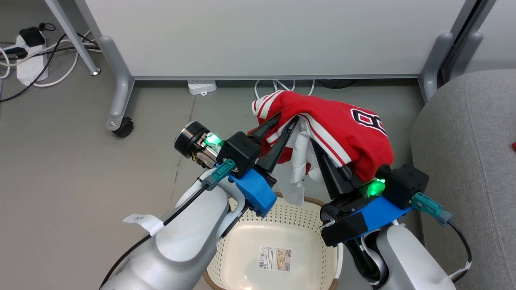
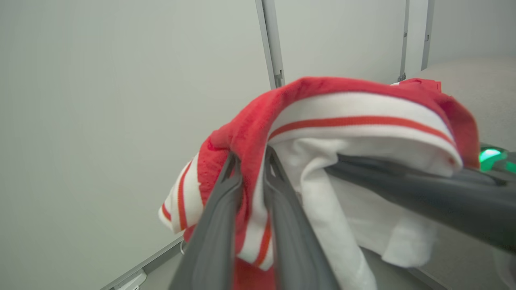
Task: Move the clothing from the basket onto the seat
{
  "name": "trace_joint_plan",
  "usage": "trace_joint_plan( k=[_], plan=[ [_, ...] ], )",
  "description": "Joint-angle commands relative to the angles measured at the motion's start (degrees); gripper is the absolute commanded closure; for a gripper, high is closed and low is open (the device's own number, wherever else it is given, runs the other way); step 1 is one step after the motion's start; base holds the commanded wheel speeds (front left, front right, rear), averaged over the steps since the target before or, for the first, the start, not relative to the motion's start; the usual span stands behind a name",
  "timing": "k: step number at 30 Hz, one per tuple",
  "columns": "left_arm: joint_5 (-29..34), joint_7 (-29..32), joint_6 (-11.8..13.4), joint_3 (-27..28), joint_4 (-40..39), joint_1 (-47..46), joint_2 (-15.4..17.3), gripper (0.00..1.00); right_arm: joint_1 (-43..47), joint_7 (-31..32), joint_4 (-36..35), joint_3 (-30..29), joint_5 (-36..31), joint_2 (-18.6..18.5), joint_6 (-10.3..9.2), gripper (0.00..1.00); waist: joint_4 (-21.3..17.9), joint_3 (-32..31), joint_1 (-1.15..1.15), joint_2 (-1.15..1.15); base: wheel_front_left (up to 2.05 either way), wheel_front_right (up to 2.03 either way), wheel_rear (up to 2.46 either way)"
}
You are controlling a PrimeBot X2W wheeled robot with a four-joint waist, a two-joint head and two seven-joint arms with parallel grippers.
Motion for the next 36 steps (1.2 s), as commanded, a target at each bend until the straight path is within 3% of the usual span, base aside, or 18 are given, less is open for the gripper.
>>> trace_joint_plan(
  k=[1,18,36],
  plan=[
    [0.4,-0.3,0.0,0.5,0.2,0.4,-0.1,0.00,0.4,0.0,-0.2,-0.1,-0.5,-0.1,0.03,1.00,0.0,-0.1,0.00,0.00,0.00,0.00,0.00],
    [1.8,-0.3,0.6,2.2,-1.2,0.9,0.5,0.00,0.9,0.0,-1.1,-0.7,-2.3,-0.1,0.03,1.00,-1.9,0.8,0.00,0.00,0.00,0.00,0.00],
    [3.1,-0.3,0.2,2.9,-3.4,0.6,1.5,0.00,4.6,0.0,-6.2,-6.7,-6.9,0.0,0.03,1.00,-14.3,5.3,0.00,0.00,0.00,0.00,0.00]
  ],
)
